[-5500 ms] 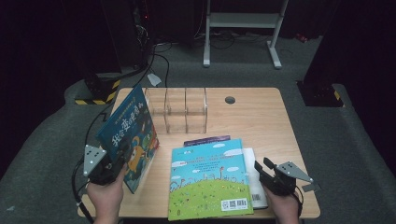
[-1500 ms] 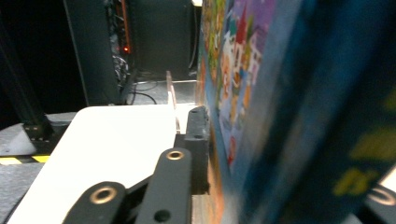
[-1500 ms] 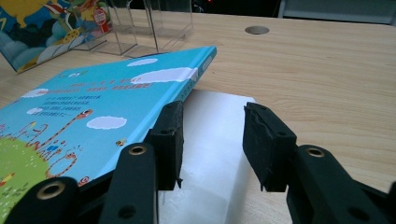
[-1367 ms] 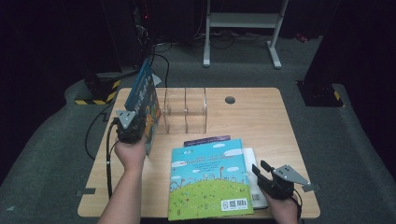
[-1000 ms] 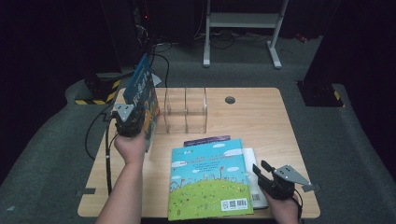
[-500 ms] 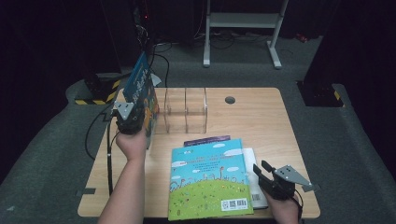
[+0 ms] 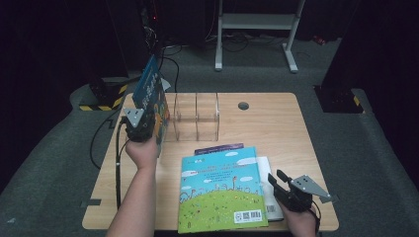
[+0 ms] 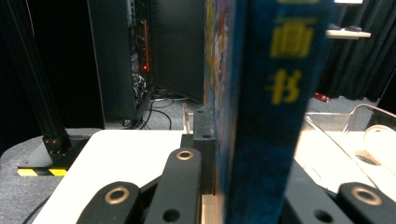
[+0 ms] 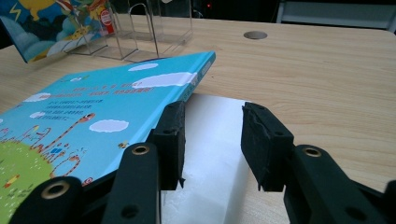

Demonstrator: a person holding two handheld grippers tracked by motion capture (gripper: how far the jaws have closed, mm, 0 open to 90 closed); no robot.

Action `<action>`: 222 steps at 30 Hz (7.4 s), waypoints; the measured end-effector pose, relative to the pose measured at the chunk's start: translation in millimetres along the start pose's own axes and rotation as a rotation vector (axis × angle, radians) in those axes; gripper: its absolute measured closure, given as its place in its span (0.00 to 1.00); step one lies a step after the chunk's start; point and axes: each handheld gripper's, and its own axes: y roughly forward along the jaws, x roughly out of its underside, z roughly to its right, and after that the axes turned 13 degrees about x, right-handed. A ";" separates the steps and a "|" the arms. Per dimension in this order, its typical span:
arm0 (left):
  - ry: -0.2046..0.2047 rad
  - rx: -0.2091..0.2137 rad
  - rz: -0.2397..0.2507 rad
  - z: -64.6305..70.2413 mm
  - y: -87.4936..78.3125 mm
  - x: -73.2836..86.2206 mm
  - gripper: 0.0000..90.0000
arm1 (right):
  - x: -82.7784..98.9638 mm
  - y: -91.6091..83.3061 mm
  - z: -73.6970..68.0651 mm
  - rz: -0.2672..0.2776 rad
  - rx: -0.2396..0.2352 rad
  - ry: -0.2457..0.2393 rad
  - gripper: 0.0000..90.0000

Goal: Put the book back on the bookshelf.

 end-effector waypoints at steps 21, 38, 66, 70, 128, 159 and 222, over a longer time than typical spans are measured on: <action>0.018 0.016 -0.003 -8.6 -7.6 10.9 0.90 | 0.3 -0.4 -2.3 -0.001 -0.003 -0.005 0.66; 0.026 0.030 -0.009 -12.8 -8.5 10.3 0.88 | 0.6 0.0 -3.2 -0.004 -0.002 -0.007 0.66; -0.016 0.106 -0.035 -14.6 -23.8 13.8 0.54 | 2.1 3.8 -7.2 -0.017 -0.020 -0.018 0.65; -0.021 0.126 -0.034 -16.8 -30.0 13.7 0.52 | 2.1 3.9 -8.1 -0.014 -0.021 -0.022 0.65; -0.057 0.282 -0.321 -6.1 -103.8 119.7 0.49 | 1.6 2.8 -11.1 -0.031 -0.047 -0.035 0.66; 0.004 0.586 -0.482 84.5 -100.6 147.3 0.40 | -9.2 -4.7 -15.0 -0.070 -0.117 -0.034 0.56; -0.142 0.574 -0.525 85.4 -98.2 153.5 0.17 | -3.5 16.7 -44.9 -0.343 -0.265 0.028 0.30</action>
